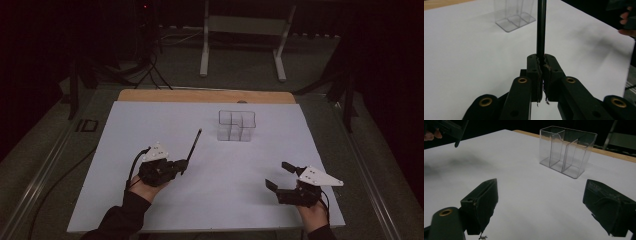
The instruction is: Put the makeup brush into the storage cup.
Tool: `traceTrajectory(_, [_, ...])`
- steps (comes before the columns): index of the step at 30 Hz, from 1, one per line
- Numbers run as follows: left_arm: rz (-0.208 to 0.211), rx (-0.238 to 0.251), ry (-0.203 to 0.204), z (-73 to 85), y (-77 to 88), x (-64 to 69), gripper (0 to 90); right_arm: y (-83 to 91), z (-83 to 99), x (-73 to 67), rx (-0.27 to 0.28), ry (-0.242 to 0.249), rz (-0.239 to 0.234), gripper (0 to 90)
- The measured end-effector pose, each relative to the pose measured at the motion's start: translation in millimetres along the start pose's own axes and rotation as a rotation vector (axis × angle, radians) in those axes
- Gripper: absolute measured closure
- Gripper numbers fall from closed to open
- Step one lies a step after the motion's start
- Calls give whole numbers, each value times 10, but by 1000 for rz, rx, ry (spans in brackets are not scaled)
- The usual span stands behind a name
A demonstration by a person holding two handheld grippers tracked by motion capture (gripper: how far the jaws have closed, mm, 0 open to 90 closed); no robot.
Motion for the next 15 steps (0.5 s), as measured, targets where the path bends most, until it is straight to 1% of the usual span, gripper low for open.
traceTrajectory(1, [-2, -1, 9, 15, -5, -1, 850, 1, -1, -2, 1, 0, 0, 129])
traceTrajectory(2, [5, 1, 26, 33, -9, -3, 850, 3, -1, -3, 1, -2, 0, 129])
traceTrajectory(3, [27, -3, 49, 53, -16, -3, 850, 5, -4, -3, 3, -2, 0, 129])
traceTrajectory(4, [31, 6, 79, 75, -21, -5, 850, 6, -5, -3, 4, -2, -1, 129])
traceTrajectory(5, [45, 8, 106, 97, -30, -10, 850, 5, -6, -4, 7, -4, -5, 129])
traceTrajectory(7, [41, 28, 165, 142, -34, -29, 850, -9, -5, -11, 5, -10, -14, 129])
traceTrajectory(9, [37, 34, 203, 183, -42, -43, 850, -26, -5, -20, 2, -7, -22, 129])
traceTrajectory(10, [34, 40, 229, 203, -43, -52, 850, -32, -6, -27, 3, -5, -22, 129])
traceTrajectory(12, [42, 30, 249, 240, -60, -52, 850, -36, -13, -34, 4, -1, -23, 129])
traceTrajectory(14, [40, 32, 245, 265, -76, -45, 850, -31, -19, -33, 9, 1, -19, 129])
traceTrajectory(15, [42, 33, 235, 270, -85, -41, 850, -28, -22, -30, 13, 1, -19, 129])
Point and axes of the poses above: each handheld gripper's, and its own axes: y roughly backward along the jaws, z roughly out of its underside, x roughly to its right, the point moved 4 cm from there along -y, roughly forward along the jaws, and after that the axes turned 8 degrees about -z, right-handed, at the moved point
